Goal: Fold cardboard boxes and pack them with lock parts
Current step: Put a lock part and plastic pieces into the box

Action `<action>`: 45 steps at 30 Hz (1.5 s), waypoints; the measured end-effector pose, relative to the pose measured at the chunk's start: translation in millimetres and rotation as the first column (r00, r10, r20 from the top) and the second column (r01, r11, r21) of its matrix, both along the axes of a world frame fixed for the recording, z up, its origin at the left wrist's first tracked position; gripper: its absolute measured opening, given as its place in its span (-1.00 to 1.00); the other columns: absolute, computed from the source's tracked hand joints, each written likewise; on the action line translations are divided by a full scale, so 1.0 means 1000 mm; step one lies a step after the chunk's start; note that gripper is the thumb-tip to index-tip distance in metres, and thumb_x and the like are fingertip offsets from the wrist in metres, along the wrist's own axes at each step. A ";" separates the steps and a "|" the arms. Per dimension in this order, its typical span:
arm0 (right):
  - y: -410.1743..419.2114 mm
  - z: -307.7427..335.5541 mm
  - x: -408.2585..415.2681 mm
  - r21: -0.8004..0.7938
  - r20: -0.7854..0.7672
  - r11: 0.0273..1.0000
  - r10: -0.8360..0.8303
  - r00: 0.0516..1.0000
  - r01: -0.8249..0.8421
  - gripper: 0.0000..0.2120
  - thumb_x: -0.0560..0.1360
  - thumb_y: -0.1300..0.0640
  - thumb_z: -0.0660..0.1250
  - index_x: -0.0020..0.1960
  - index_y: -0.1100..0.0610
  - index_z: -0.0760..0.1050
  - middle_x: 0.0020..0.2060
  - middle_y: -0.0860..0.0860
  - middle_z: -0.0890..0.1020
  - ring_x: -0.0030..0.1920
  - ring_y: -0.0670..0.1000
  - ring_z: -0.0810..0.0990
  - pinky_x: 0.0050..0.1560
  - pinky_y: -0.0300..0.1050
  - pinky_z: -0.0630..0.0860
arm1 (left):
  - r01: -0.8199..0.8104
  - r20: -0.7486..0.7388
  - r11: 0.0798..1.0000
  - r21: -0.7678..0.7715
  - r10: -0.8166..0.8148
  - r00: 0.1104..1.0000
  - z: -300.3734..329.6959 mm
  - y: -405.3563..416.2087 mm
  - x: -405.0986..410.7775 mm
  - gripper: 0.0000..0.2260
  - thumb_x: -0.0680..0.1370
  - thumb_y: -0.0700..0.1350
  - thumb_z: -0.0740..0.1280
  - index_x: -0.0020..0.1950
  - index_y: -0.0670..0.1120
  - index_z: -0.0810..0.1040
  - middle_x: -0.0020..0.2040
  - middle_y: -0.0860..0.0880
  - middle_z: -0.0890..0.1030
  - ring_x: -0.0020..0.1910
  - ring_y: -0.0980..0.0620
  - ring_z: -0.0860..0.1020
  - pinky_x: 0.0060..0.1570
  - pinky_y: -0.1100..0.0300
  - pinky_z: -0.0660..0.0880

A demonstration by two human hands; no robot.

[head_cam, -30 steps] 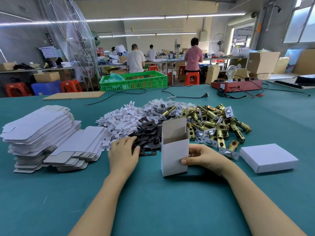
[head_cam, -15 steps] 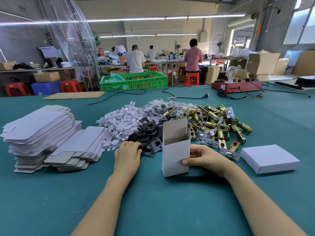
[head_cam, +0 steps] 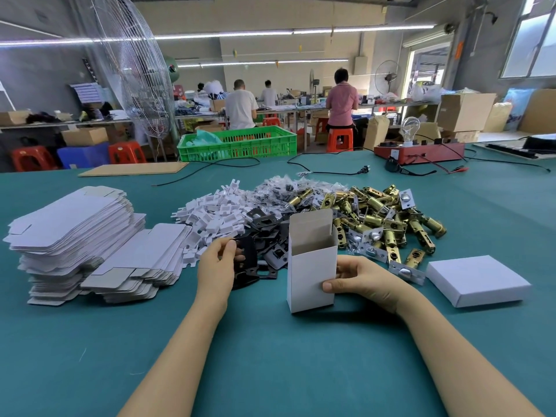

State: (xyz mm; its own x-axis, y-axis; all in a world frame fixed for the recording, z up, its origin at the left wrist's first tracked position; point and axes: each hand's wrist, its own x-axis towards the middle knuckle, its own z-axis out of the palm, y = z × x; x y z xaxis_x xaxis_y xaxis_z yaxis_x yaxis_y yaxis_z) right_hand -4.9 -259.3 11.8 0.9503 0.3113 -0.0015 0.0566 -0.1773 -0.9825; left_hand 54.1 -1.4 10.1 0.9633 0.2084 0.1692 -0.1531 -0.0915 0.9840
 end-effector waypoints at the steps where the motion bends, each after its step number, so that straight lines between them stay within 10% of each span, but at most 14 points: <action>1: 0.000 0.000 0.000 0.000 0.000 1.000 -0.002 1.000 0.002 -0.56 0.33 0.11 0.51 0.20 0.07 0.59 0.13 0.05 0.66 0.18 0.08 0.60 0.29 0.01 0.48 | 0.025 -0.058 0.992 -0.125 -0.032 0.998 0.001 0.000 0.001 -0.86 0.67 -0.22 0.20 0.11 -0.16 0.55 -0.17 -0.02 0.59 -0.21 0.09 0.57 -0.16 0.20 0.53; 8: 0.000 0.002 0.000 -0.016 0.004 1.000 0.000 1.000 0.000 -0.54 0.32 0.11 0.51 0.21 0.08 0.58 0.13 0.05 0.66 0.18 0.08 0.60 0.27 -0.04 0.49 | 0.173 -0.126 0.853 -0.492 -0.266 0.956 0.024 -0.002 -0.002 -0.82 0.58 -0.40 0.25 -0.02 -0.15 0.55 -0.29 -0.05 0.67 -0.30 0.05 0.67 -0.38 0.23 0.59; 21: -0.006 0.024 -0.007 -0.058 -0.036 0.996 0.064 0.997 -0.066 -0.54 0.33 -0.06 0.49 0.21 -0.01 0.55 0.18 0.05 0.62 0.22 0.06 0.58 0.26 0.01 0.50 | 0.249 0.375 0.959 0.136 -0.282 0.883 0.106 -0.007 -0.049 -0.75 0.59 -0.30 0.32 -0.05 0.06 0.63 -0.20 0.14 0.66 -0.18 0.16 0.62 -0.05 0.23 0.57; 26: -0.007 0.077 -0.023 -0.231 0.195 0.968 -0.048 0.980 0.094 -0.51 0.25 -0.26 0.50 0.14 -0.28 0.50 0.06 -0.23 0.63 0.09 -0.24 0.59 0.17 -0.13 0.51 | 0.253 0.488 0.959 0.128 -0.283 0.826 0.125 -0.016 -0.069 -0.78 0.56 -0.29 0.36 -0.07 0.05 0.60 -0.22 0.13 0.70 -0.21 0.20 0.62 -0.14 0.36 0.52; 35: 0.049 0.120 -0.042 -0.130 0.811 0.920 -0.115 0.573 0.369 -0.77 0.52 0.12 0.37 0.17 0.06 0.57 0.02 -0.03 0.62 0.01 -0.07 0.58 0.00 -0.16 0.54 | 0.258 0.470 0.963 0.081 -0.265 0.842 0.096 -0.067 -0.090 -0.82 0.60 -0.29 0.29 -0.01 0.00 0.56 -0.13 0.05 0.67 -0.12 0.06 0.64 -0.06 0.18 0.56; 38: 0.060 0.107 -0.036 -0.053 0.857 0.858 -0.224 0.464 0.511 -0.87 0.54 0.30 0.32 0.05 0.27 0.60 -0.10 0.08 0.64 -0.06 -0.02 0.58 0.00 -0.06 0.51 | 0.252 0.413 0.960 0.122 -0.280 0.867 0.076 -0.080 -0.088 -0.85 0.64 -0.16 0.26 0.15 0.04 0.53 -0.03 0.12 0.64 -0.02 0.14 0.61 0.01 0.21 0.50; 45: 0.030 0.120 -0.039 0.117 0.729 0.642 -0.573 0.374 0.758 -0.90 0.54 0.20 0.32 -0.03 0.02 0.55 -0.43 0.03 0.55 -0.39 0.02 0.50 -0.33 -0.12 0.44 | 0.275 0.422 0.891 0.362 -0.419 0.804 0.042 -0.069 -0.074 -0.34 0.39 0.49 0.21 0.42 0.25 0.27 0.22 0.13 0.51 0.20 0.23 0.49 0.18 0.39 0.38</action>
